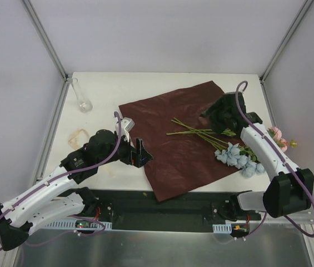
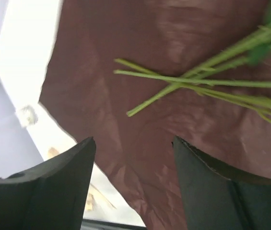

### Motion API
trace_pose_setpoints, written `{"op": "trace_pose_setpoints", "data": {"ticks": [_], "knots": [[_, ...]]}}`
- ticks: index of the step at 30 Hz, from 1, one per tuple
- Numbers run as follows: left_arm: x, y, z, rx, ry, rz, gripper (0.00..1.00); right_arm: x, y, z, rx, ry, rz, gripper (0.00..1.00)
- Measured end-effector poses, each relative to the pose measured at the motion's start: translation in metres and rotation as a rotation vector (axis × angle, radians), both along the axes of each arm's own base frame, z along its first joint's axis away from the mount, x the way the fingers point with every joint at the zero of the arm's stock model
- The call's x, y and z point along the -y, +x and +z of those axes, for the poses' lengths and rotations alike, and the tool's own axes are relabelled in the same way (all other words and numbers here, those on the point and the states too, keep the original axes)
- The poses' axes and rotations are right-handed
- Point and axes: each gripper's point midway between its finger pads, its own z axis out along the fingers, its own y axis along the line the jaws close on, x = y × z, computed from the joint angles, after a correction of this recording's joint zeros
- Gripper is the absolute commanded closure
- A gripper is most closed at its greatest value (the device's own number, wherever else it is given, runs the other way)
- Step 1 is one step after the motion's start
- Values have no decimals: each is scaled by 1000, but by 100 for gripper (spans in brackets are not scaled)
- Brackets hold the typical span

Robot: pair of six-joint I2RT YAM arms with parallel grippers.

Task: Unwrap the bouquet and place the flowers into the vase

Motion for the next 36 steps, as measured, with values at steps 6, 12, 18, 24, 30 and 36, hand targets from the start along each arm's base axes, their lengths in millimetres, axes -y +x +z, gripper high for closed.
{"op": "trace_pose_setpoints", "data": {"ticks": [6,12,18,24,30,36], "knots": [[-3,-3,3,7,0,-2,6,38,-16,-45,-173,39,-372,50],[-6,-6,6,13,-6,-2,6,54,-15,-62,-214,107,-621,62],[-9,-7,4,7,3,-2,5,62,-18,-92,-292,120,-742,64],[-11,-6,3,15,18,2,5,67,-24,-113,-349,122,-810,67],[-11,-5,10,36,19,1,5,71,-23,-119,-366,133,-852,67],[-13,-5,12,44,32,-2,5,74,-22,-130,-390,124,-876,68]]}}
